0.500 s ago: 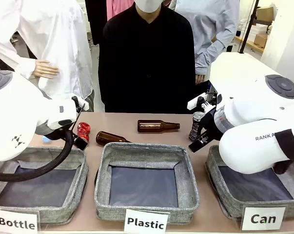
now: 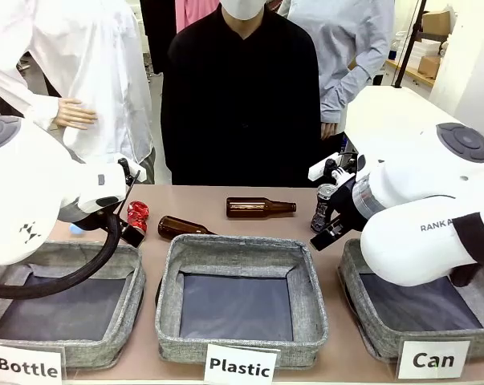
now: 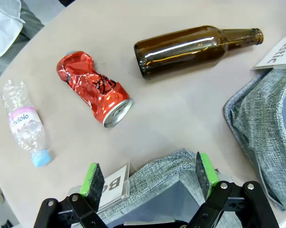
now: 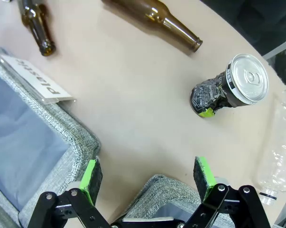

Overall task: Sort the can waste into the basket.
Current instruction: Pick up the can waste from the table and place it in the right Fabric basket.

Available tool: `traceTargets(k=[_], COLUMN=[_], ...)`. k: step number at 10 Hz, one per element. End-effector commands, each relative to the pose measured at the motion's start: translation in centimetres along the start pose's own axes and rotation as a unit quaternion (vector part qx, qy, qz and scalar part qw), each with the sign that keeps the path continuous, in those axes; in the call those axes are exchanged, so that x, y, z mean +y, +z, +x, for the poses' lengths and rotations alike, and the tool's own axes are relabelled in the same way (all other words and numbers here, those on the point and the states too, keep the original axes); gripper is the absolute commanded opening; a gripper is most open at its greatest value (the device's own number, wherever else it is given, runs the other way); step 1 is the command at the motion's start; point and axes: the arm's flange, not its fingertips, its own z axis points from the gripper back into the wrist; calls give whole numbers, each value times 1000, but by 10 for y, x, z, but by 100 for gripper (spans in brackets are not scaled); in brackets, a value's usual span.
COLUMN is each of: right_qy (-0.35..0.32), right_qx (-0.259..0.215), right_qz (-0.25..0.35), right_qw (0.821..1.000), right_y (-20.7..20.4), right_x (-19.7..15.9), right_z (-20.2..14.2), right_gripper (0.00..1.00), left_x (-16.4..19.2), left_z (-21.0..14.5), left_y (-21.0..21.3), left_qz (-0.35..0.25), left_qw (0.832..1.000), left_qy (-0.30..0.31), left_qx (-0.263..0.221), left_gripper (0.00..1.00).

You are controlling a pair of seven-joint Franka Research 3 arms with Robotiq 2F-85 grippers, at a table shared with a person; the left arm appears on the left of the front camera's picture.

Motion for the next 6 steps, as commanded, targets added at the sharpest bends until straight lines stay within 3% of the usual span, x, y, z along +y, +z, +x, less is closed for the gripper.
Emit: traceTargets(k=[1,6], right_qy=[0,0], right_qx=[0,0], right_qz=[0,0], right_qw=[1000,1000], right_y=[0,0], right_x=[0,0], right_z=[0,0], right_gripper=[100,100], left_x=[0,0], left_z=[0,0], left_y=[0,0], left_qz=[0,0], left_qw=[1000,1000], left_qy=[0,0], left_qx=[0,0], left_gripper=[100,100])
